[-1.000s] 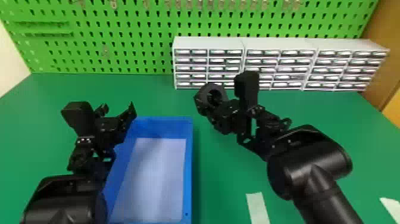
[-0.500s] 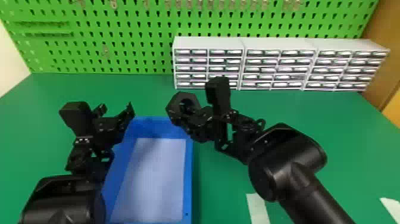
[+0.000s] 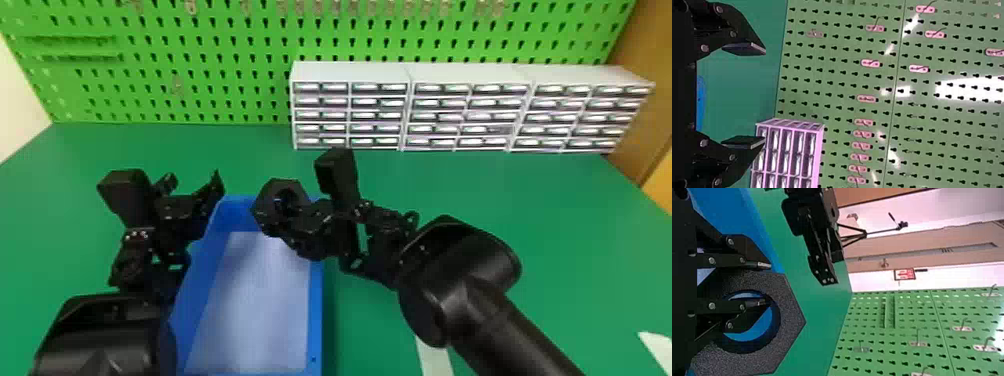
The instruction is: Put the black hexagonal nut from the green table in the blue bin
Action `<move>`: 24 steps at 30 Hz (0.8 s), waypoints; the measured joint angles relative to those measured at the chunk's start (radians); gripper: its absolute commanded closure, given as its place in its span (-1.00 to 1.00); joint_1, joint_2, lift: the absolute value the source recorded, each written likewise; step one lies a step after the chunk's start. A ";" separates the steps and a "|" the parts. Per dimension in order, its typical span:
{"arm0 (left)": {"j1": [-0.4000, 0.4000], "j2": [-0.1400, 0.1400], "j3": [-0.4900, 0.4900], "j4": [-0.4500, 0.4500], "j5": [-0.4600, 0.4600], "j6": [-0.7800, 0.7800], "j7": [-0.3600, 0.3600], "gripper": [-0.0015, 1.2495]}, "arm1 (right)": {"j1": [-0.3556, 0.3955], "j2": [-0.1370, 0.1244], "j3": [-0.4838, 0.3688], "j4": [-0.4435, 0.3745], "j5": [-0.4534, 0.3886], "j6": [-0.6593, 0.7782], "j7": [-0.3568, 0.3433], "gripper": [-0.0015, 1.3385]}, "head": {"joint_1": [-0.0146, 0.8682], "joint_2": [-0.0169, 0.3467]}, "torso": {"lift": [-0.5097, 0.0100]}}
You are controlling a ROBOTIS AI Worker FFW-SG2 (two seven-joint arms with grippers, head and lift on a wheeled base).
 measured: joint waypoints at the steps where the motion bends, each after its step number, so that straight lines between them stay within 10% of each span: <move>1: 0.000 0.000 0.000 0.000 0.000 0.000 0.000 -0.28 | -0.003 -0.001 0.006 0.003 -0.004 0.000 0.001 0.68 | 0.59 -0.63 | 0.59; 8: 0.000 0.000 0.005 0.000 -0.002 -0.001 0.000 -0.28 | -0.021 -0.004 0.048 0.031 -0.037 0.000 0.005 0.64 | 0.59 -0.63 | 0.59; 15: -0.002 0.000 0.008 0.000 -0.002 -0.001 0.000 -0.28 | -0.031 -0.004 0.060 0.050 -0.055 0.017 0.007 -0.32 | 0.59 -0.63 | 0.59; 24: -0.002 0.000 0.008 0.000 -0.002 -0.001 0.000 -0.28 | -0.030 -0.002 0.029 0.053 -0.053 0.032 0.007 -0.71 | 0.59 -0.63 | 0.59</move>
